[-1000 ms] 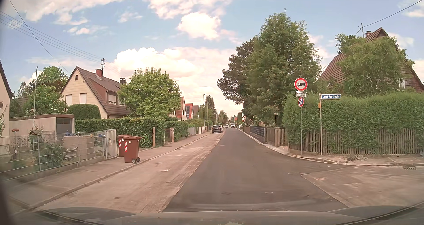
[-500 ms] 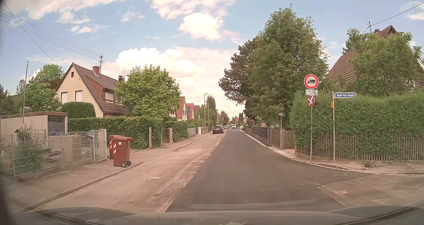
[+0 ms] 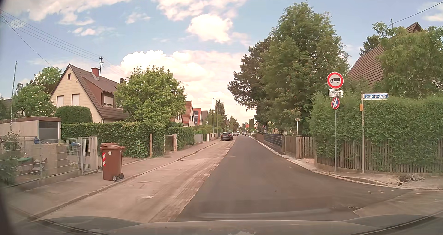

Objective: Follow the waypoints while adhering to traffic rules and regulations

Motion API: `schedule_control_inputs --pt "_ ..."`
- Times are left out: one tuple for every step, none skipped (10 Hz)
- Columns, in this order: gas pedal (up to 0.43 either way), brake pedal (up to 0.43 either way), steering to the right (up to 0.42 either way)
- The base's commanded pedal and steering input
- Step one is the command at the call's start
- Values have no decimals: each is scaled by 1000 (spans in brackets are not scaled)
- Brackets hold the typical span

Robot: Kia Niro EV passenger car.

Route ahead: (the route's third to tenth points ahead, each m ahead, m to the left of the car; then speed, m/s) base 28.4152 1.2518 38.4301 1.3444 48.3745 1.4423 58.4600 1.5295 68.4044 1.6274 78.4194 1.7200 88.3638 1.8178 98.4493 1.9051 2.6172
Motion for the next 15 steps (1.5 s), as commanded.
schedule_control_inputs --pt "209 24 3" --pt "220 18 -1" --pt "228 24 -1" --pt "228 24 -1" --pt "228 24 9" --pt "228 24 17" --pt "228 24 23" --pt "228 24 24" --pt "228 18 25" --pt "228 18 27" --pt "228 18 30" --pt "228 18 34" --pt "228 24 36" --pt "228 24 35" --pt "228 24 31"
